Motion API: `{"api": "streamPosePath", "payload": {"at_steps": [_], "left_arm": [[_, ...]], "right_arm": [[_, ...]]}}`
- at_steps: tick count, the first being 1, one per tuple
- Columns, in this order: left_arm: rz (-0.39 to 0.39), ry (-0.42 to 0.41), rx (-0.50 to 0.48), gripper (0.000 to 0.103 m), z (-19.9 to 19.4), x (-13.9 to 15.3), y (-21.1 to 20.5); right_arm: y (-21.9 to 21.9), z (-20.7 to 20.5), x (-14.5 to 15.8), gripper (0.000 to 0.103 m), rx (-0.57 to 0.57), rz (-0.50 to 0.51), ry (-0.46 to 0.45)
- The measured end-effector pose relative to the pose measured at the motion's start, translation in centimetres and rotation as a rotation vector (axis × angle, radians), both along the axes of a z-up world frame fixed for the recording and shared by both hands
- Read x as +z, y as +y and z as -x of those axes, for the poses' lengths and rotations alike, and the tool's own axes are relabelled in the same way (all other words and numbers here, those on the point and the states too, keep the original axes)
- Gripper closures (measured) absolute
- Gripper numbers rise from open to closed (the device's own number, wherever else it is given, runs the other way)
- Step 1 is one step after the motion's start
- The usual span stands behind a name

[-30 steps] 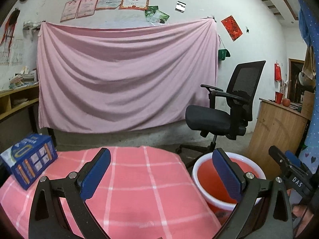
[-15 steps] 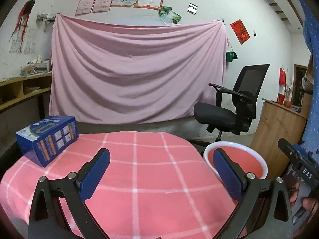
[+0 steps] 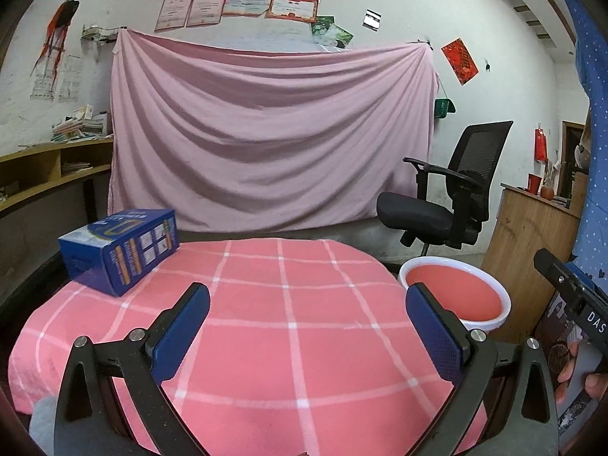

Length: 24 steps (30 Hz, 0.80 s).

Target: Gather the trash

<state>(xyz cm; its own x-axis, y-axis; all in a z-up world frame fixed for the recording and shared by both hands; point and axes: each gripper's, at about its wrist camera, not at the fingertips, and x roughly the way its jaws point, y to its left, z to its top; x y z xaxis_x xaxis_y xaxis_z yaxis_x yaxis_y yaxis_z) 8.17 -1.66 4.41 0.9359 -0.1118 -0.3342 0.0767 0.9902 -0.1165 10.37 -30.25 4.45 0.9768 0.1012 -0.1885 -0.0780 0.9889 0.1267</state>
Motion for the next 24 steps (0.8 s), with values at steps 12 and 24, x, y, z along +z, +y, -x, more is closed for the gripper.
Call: {"api": "streamPosePath", "payload": {"at_steps": [12, 24], "left_arm": [[-0.007, -0.016, 0.057, 0.002, 3.2, -0.6, 2.0], [-0.021, -0.050, 0.080, 0.002, 5.2, -2.6, 2.8]], "right_arm": [[2.5, 2.9, -0.6, 0.000, 0.030, 0.002, 0.014], [3.8, 3.4, -2.5, 0.000, 0.048, 0.058, 0.023]]}}
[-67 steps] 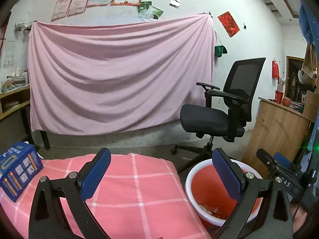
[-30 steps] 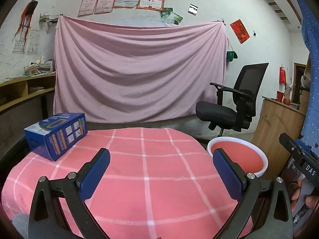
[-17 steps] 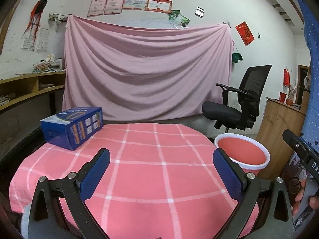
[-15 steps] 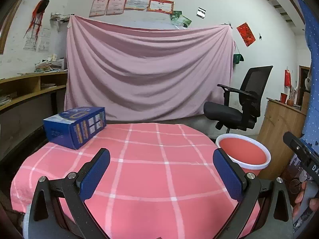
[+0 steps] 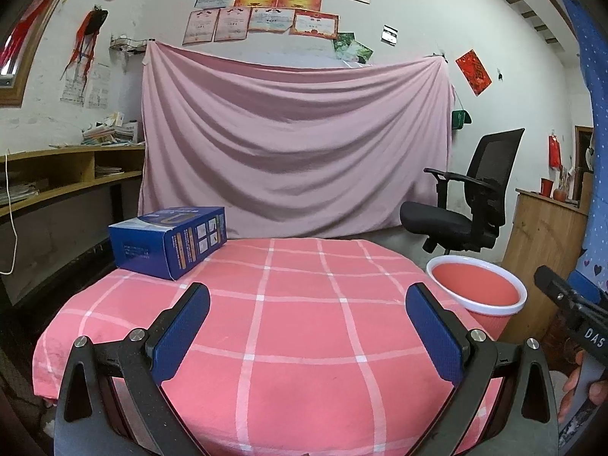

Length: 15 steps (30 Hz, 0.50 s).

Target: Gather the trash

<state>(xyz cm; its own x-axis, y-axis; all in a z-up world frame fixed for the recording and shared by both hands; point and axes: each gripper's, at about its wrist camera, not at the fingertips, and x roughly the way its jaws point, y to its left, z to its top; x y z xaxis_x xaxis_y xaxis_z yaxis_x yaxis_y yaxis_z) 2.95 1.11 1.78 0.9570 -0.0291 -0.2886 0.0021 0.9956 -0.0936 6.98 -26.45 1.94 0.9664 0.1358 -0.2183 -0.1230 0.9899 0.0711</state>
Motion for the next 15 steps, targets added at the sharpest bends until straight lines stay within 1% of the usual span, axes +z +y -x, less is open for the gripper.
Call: {"api": "streamPosePath", "payload": {"at_steps": [5, 15], "left_arm": [[-0.007, 0.028, -0.006, 0.002, -0.5, -1.2, -0.4], [-0.012, 0.035, -0.005, 0.002, -0.8, -1.6, -0.7]], "right_arm": [[0.3, -0.7, -0.9, 0.000, 0.000, 0.025, 0.024], [-0.1, -0.9, -1.1, 0.000, 0.010, 0.026, 0.035]]}}
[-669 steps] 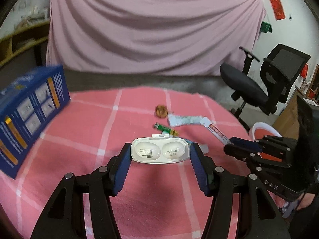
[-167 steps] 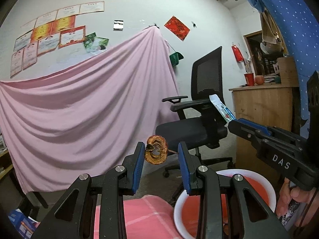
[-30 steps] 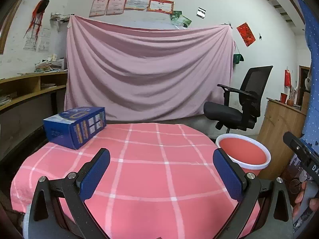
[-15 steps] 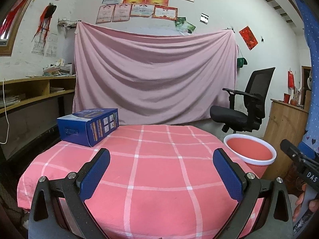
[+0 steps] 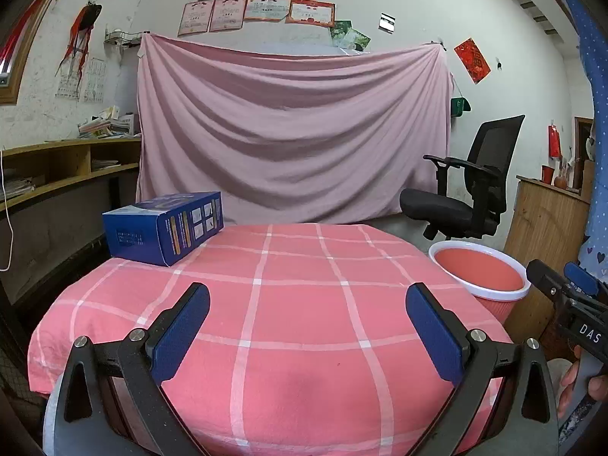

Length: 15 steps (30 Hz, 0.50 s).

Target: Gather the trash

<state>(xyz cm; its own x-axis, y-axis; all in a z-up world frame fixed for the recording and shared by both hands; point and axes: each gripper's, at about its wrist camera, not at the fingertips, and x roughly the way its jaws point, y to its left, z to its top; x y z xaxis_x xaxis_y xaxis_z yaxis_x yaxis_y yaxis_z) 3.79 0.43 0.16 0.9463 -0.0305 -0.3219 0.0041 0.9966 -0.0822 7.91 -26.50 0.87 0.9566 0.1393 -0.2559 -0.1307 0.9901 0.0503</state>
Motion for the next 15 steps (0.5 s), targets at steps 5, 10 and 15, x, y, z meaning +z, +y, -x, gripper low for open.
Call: {"api": "streamPosePath", "payload": {"at_steps": [5, 10, 15], "left_arm": [[0.001, 0.002, -0.001, 0.002, -0.03, -0.05, 0.02], [0.001, 0.003, -0.001, 0.002, 0.00, -0.01, -0.09], [0.003, 0.002, 0.000, 0.002, -0.01, -0.02, -0.13]], "right_arm": [[0.03, -0.09, -0.09, 0.000, 0.003, 0.001, 0.005], [0.00, -0.23, -0.11, 0.000, 0.008, 0.003, 0.009], [-0.04, -0.34, -0.12, 0.000, 0.008, 0.003, 0.010]]}}
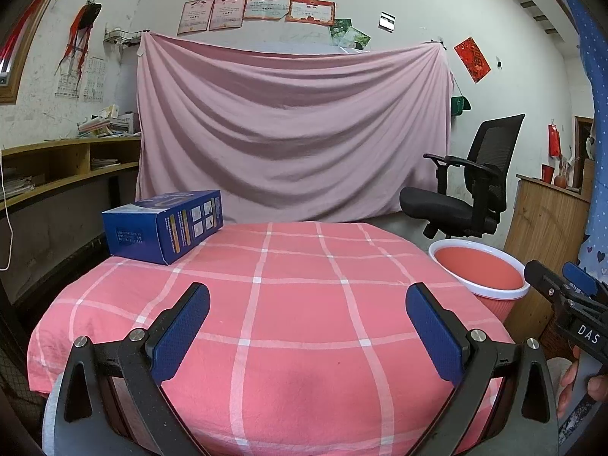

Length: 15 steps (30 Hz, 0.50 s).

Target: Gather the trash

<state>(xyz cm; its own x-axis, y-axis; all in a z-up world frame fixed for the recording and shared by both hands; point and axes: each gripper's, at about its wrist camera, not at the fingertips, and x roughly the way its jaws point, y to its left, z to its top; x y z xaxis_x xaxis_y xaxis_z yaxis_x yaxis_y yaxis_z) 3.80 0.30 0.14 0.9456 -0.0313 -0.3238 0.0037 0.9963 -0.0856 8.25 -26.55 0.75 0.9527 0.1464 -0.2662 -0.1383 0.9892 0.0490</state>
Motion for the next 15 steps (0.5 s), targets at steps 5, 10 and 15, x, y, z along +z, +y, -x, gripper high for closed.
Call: {"api": "streamPosePath", "payload": {"at_steps": [5, 10, 15], "left_arm": [[-0.002, 0.000, -0.001, 0.002, 0.00, 0.00, 0.05], [-0.001, 0.001, 0.000, 0.002, -0.01, 0.00, 0.06], [-0.001, 0.000, -0.002, 0.002, -0.02, 0.00, 0.08]], "right_arm": [[-0.01, -0.05, -0.01, 0.000, 0.002, 0.001, 0.001], [0.02, 0.01, 0.01, 0.000, 0.000, 0.000, 0.000], [0.04, 0.02, 0.03, 0.000, 0.000, 0.000, 0.000]]}}
